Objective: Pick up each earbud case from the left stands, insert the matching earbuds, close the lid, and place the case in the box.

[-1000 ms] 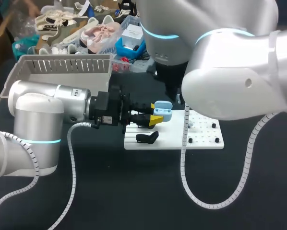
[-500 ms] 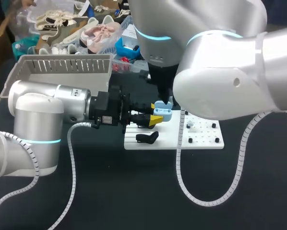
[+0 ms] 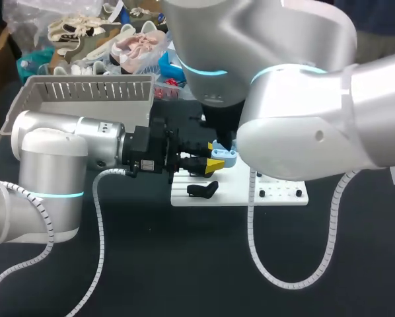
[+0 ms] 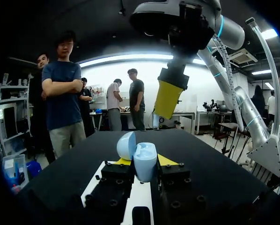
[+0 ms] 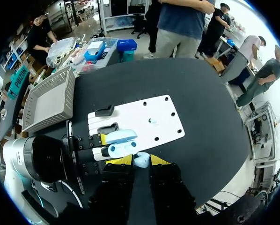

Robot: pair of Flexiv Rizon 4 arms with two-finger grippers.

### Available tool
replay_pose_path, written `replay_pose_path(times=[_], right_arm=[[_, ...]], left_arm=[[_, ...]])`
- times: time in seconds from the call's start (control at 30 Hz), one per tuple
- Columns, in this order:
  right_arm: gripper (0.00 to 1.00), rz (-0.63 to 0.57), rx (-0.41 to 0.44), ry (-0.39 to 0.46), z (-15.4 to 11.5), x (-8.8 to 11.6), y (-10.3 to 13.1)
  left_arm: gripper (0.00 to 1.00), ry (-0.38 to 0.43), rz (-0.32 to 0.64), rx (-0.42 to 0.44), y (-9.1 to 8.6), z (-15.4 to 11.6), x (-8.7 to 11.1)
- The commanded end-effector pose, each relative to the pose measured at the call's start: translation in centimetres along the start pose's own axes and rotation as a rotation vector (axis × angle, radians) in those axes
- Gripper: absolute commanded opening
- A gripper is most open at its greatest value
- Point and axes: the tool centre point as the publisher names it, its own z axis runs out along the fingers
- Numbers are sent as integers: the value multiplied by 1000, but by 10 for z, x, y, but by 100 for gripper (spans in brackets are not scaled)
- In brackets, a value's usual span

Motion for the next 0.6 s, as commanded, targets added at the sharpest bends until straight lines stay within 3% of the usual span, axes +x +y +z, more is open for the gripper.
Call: replay_pose_path(times=[0.03, 0.6], right_arm=[[0, -3, 5, 1, 4, -2, 2], [0, -26, 10, 14, 14, -8, 10]], left_arm=[[0, 1, 0, -2, 0, 1, 0], [0, 1, 0, -2, 0, 1, 0]])
